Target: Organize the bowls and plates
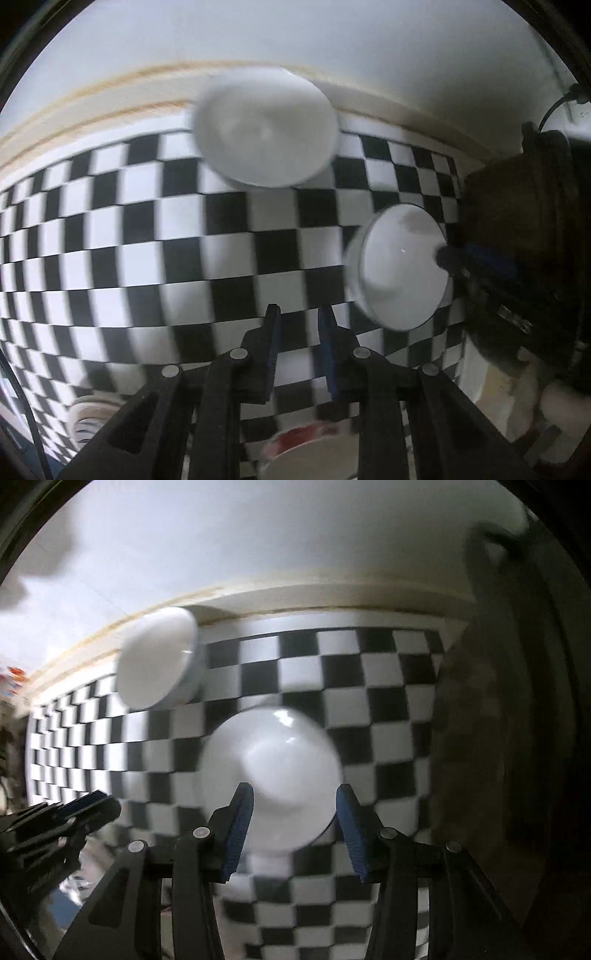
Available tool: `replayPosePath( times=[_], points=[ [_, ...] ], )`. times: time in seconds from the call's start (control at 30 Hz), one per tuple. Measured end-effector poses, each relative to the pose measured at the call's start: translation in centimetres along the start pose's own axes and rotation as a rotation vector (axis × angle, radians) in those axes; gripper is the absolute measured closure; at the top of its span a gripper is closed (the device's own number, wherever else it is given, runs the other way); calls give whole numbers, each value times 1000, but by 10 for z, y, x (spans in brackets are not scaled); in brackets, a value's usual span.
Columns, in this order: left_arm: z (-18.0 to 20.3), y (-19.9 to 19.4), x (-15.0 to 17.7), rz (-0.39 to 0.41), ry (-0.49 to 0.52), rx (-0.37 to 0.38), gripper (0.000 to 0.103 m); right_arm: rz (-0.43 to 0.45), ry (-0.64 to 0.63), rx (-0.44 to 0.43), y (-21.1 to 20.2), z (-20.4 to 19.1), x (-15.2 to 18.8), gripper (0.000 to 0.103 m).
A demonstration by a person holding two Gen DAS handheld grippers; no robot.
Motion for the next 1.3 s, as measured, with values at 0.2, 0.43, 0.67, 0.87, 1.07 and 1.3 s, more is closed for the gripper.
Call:
replayPosePath(
  times=[0.2,0.43,0.67,0.87,1.07,1.3],
  points=[
    [24,37,-8,-87,-8,18,85,-115,-62,127,43,11,-26,54],
    [18,57,-16,-128,-39,33,87,-191,-45,75,65,16,-31,84],
    [13,51,-18,-123,-39,78,86,-200,-8,42,61,21,-35,86],
    [-11,20,-21,-74,-72,124,84,-216,-5,-28,62,11,-13,91],
    [-18,21,-22,-103,-120,163,84,-214,-8,-40,59,2,-14,92],
    [-5,6,-19,-85,-81,219,84,-219,2,-79,59,0,-1,92]
  ],
)
Point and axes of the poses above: each gripper's, at about its wrist camera, not at the fingertips, and y roughly the way its jaws point, z to its right, x to its underside, the point moved 5 cm from there along y, roughly the way its jaws point, and after that the axes turned 3 degrees about -x, right-handed, at the moved point
